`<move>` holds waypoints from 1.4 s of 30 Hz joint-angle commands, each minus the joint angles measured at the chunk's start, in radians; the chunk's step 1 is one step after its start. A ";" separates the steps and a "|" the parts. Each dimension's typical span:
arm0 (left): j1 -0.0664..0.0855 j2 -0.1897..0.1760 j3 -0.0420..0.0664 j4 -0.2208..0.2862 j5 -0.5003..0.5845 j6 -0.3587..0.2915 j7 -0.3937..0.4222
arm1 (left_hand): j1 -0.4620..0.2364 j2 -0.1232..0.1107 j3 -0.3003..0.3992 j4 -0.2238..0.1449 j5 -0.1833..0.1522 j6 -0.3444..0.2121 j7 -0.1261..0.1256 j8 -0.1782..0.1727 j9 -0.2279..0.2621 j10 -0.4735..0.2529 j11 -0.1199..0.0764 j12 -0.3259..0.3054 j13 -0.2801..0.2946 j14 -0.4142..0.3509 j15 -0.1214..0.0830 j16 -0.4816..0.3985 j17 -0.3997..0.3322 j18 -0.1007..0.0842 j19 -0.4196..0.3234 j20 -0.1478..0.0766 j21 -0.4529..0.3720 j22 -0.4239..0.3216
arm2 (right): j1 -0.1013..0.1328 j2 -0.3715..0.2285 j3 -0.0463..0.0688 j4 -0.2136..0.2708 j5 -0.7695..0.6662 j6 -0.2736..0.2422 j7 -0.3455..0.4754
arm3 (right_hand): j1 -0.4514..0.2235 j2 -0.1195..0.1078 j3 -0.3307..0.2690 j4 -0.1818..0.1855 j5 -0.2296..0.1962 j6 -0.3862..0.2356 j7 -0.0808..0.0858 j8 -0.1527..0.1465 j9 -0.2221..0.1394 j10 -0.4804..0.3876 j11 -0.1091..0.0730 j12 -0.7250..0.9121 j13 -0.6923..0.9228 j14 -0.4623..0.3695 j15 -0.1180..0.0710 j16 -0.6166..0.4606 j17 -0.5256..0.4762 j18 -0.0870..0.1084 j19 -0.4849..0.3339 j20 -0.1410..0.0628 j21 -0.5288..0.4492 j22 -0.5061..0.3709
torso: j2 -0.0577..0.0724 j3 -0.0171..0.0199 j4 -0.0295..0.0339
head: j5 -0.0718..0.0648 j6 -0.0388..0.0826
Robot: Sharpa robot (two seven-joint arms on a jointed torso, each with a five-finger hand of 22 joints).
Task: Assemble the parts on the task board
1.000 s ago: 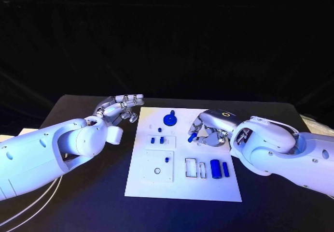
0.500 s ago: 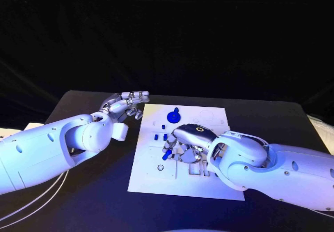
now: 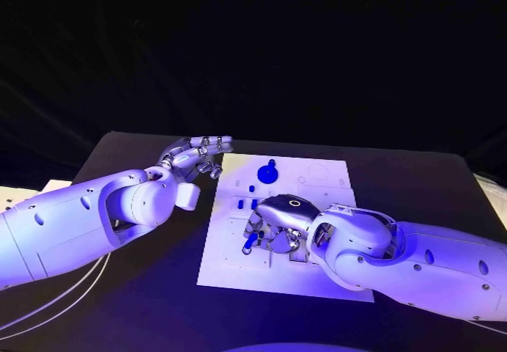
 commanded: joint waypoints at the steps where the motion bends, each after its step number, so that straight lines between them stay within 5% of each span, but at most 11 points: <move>1: 0.000 0.002 0.001 0.002 -0.003 0.020 0.004 | -0.002 0.004 -0.005 0.001 0.000 -0.005 0.002 0.003 -0.001 -0.007 0.000 0.004 0.002 -0.003 0.000 -0.003 0.000 0.012 -0.002 0.003 -0.004 -0.001 | -0.004 0.009 0.000 -0.006 -0.051 0.033 0.004 | 0.003 0.007 0.006 -0.001 0.007 -0.002 0.006 -0.002 0.001 0.008 0.000 -0.002 0.001 0.020 -0.001 0.003 0.000 -0.013 -0.005 0.003 0.003 -0.001 | -0.001 0.0006 0.0002 | 0.004 -0.005; 28: 0.000 0.002 0.001 0.004 -0.003 0.018 0.006 | 0.000 0.005 -0.006 0.000 0.000 -0.005 0.003 0.005 0.000 -0.008 0.000 0.006 0.002 -0.003 0.000 -0.002 0.001 0.012 -0.001 0.003 -0.004 -0.001 | -0.015 0.041 -0.003 -0.030 -0.127 0.133 -0.043 | -0.016 -0.001 0.005 -0.001 0.005 0.001 0.004 -0.003 0.003 0.011 0.000 -0.009 0.001 0.018 -0.001 0.002 -0.004 -0.011 -0.010 0.005 0.002 -0.005 | -0.001 0.0005 -0.0006 | 0.010 -0.018; 32: 0.000 0.002 0.001 0.004 -0.003 0.019 0.005 | 0.000 0.005 -0.006 0.000 0.000 -0.005 0.003 0.005 0.000 -0.008 0.000 0.006 0.002 -0.003 0.000 -0.002 0.001 0.012 -0.001 0.003 -0.004 -0.001 | -0.016 0.049 -0.006 -0.032 -0.131 0.135 -0.046 | -0.040 -0.017 -0.002 0.006 0.006 -0.021 0.011 -0.016 -0.002 -0.010 0.008 -0.026 -0.001 0.014 0.005 -0.005 -0.014 -0.010 -0.018 0.008 -0.005 -0.016 | -0.001 0.0008 -0.0004 | 0.011 -0.020; 37: 0.000 0.002 0.001 0.004 -0.003 0.019 0.004 | 0.000 0.005 -0.006 0.000 0.000 -0.005 0.003 0.005 0.000 -0.008 0.000 0.006 0.002 -0.003 0.000 -0.002 0.001 0.012 -0.001 0.003 -0.004 -0.001 | -0.018 0.056 -0.008 -0.036 -0.133 0.105 -0.056 | -0.106 -0.074 -0.057 0.030 0.006 -0.118 0.036 -0.035 -0.026 -0.104 0.035 -0.049 -0.003 0.001 0.028 -0.032 -0.050 -0.004 -0.042 0.030 -0.028 -0.054 | -0.001 0.0006 -0.0006 | 0.011 -0.021; 42: 0.000 0.002 0.001 0.003 -0.003 0.019 0.003 | 0.000 0.005 -0.006 0.000 0.000 -0.005 0.003 0.005 0.000 -0.008 0.000 0.006 0.002 -0.003 0.000 -0.002 0.001 0.012 -0.001 0.003 -0.004 -0.001 | -0.019 0.054 -0.009 -0.034 -0.132 0.056 -0.061 | -0.116 -0.081 -0.122 0.036 0.007 -0.178 0.044 -0.033 -0.031 -0.191 0.046 -0.044 -0.001 -0.002 0.038 -0.035 -0.059 0.001 -0.055 0.042 -0.040 -0.071 | -0.001 0.0009 -0.0013 | 0.011 -0.021</move>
